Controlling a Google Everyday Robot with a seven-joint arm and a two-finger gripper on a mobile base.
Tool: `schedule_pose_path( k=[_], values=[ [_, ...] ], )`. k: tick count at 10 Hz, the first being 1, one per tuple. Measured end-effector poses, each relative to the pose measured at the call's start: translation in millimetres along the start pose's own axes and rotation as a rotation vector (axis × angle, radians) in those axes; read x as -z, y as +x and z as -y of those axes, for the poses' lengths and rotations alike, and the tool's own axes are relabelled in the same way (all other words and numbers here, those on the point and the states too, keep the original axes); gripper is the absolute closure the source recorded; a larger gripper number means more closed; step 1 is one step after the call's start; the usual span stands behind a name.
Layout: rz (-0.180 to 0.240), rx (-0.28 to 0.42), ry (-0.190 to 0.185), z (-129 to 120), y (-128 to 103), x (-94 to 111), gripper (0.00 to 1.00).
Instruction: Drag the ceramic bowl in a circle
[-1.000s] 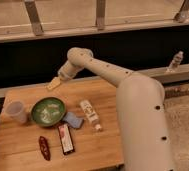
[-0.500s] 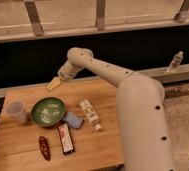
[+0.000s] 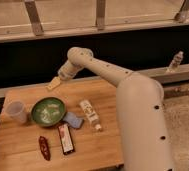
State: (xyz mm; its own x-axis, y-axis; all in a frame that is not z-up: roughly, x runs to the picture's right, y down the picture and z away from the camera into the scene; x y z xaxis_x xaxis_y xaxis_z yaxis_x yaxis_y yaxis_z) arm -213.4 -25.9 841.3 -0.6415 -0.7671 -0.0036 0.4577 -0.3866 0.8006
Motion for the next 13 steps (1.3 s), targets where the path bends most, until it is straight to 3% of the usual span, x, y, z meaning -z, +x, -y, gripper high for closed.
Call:
schedule_pose_path(
  k=[3, 4, 6, 10, 13],
  values=[
    [0.029, 0.056, 0.085, 3.9, 19.2, -32.8, 0.20],
    [0.037, 0.052, 0.098, 0.7, 16.6, -40.4, 0.20],
    [0.053, 0.037, 0.123, -0.7, -0.4, -49.2, 0.20],
    [0.086, -0.022, 0.168, 8.2, -65.5, -53.1, 0.20],
    [0.097, -0.038, 0.186, 15.8, -75.9, -58.7, 0.20]
  ],
)
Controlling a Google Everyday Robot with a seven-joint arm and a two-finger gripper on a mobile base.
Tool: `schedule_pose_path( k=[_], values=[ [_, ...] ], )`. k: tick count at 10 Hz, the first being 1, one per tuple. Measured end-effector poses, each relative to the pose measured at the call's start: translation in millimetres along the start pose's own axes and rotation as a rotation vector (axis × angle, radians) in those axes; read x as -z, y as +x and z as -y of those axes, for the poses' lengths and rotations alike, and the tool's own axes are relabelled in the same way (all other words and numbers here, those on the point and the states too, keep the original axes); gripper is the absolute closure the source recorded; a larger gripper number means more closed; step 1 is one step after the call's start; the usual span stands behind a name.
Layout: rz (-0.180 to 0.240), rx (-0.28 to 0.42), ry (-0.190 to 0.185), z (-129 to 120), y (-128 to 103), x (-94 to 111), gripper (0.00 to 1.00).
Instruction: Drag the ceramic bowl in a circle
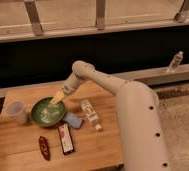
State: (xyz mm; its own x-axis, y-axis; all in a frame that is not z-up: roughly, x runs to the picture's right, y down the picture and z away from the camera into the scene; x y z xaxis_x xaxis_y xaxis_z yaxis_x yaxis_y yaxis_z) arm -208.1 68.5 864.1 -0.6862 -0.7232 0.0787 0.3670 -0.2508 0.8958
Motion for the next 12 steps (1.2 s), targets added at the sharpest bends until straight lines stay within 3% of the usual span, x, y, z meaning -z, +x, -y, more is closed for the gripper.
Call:
schedule_pose_path(
  k=[3, 6, 8, 9, 12],
  values=[
    [0.002, -0.004, -0.001, -0.7, 0.0, 0.9, 0.20],
    [0.030, -0.030, 0.010, -6.7, -13.3, -12.1, 0.20],
    [0.030, -0.053, -0.020, -9.9, -22.7, -10.0, 0.20],
    [0.028, -0.054, -0.085, -8.8, -24.5, -8.1, 0.20],
    [0.017, -0.037, -0.402, -0.3, -23.0, 6.3, 0.20]
  ],
)
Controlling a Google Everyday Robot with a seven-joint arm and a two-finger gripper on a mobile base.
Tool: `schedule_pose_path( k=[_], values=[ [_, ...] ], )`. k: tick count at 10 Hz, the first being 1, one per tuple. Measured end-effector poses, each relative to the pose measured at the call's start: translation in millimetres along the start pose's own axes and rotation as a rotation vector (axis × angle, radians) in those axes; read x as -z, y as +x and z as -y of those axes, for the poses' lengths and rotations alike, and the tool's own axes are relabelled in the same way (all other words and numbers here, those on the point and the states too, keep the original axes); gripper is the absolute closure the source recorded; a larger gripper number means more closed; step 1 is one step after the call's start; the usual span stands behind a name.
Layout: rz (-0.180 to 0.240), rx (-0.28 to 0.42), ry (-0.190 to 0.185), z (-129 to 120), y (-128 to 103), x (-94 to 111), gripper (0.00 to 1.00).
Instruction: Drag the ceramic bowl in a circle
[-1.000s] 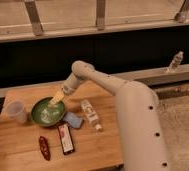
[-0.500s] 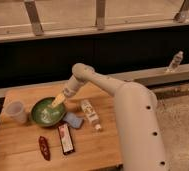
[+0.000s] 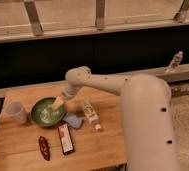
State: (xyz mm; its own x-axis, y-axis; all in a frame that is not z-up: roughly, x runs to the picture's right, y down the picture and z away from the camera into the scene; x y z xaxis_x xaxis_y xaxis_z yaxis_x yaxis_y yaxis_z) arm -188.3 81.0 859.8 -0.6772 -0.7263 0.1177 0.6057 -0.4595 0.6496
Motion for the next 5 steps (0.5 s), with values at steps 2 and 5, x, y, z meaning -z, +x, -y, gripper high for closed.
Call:
schedule_pose_path(
  k=[2, 5],
  values=[
    [-0.005, 0.006, -0.111, 3.0, 2.3, 4.0, 0.20],
    [-0.011, -0.004, -0.045, -9.1, -2.5, -9.8, 0.20]
  ],
)
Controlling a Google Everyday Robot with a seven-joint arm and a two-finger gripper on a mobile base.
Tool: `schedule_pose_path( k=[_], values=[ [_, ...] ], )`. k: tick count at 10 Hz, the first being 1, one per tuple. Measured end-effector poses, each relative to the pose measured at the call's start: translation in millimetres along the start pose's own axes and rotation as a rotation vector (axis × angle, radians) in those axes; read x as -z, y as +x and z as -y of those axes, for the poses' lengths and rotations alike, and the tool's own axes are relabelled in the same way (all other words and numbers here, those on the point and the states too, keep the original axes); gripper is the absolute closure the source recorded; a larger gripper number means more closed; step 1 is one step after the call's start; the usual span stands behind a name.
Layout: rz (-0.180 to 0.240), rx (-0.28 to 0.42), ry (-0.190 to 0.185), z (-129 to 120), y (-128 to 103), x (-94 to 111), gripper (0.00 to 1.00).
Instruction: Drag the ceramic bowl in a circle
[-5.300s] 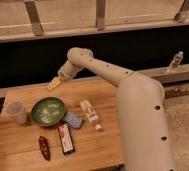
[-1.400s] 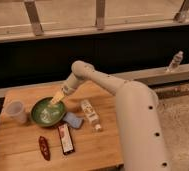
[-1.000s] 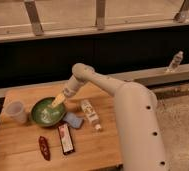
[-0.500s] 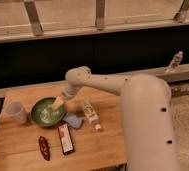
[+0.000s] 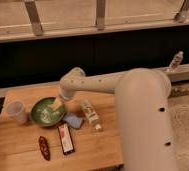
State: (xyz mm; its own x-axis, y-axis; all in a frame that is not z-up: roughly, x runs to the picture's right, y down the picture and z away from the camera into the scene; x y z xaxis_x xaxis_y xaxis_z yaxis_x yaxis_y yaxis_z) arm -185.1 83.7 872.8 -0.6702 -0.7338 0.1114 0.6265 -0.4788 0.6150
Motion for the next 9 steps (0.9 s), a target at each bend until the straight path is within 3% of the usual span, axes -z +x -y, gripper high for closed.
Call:
schedule_pose_path(
  k=[1, 3, 6, 7, 9],
  values=[
    [-0.011, -0.012, 0.037, -5.9, -3.9, -4.9, 0.20],
    [-0.024, -0.032, 0.078, -12.0, -9.5, -11.4, 0.20],
    [-0.039, -0.034, 0.114, -8.8, -7.9, -18.4, 0.20],
    [-0.043, -0.030, 0.139, -6.1, -5.1, -26.3, 0.23],
    [-0.044, -0.019, 0.178, -0.3, -0.6, -37.3, 0.44]
  ],
)
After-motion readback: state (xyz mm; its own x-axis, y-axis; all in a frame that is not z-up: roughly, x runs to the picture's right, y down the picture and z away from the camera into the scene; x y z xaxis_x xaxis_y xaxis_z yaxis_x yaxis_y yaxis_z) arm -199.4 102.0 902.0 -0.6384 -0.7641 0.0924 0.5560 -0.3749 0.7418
